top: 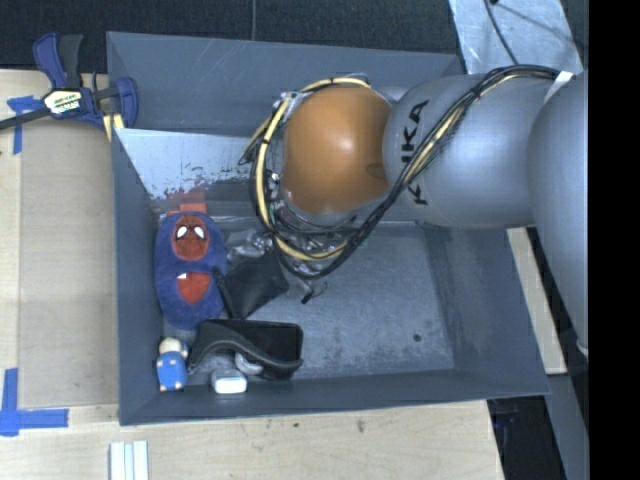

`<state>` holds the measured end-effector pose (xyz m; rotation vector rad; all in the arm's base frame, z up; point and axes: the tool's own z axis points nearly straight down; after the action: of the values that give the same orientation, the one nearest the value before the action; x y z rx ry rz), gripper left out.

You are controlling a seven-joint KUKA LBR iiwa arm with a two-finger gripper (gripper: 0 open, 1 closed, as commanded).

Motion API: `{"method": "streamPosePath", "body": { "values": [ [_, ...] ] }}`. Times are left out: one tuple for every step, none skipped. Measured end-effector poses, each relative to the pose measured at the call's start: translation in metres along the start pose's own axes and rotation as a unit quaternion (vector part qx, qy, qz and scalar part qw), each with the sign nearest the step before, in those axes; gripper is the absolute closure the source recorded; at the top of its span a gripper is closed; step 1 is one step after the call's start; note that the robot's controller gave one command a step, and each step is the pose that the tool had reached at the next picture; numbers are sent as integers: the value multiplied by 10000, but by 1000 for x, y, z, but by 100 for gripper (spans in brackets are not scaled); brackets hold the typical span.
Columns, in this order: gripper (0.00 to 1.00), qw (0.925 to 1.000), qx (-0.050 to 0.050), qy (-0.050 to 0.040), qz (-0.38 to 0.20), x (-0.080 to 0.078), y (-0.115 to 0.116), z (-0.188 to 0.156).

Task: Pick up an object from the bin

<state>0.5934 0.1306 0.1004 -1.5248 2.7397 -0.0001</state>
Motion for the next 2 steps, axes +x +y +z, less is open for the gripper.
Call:
{"method": "streamPosePath", "body": {
  "values": [
    [0, 9984, -17, 20, -570, 6, 4, 31],
    [0, 9985, -19, 14, -545, 5, 3, 30]
  ]
}}
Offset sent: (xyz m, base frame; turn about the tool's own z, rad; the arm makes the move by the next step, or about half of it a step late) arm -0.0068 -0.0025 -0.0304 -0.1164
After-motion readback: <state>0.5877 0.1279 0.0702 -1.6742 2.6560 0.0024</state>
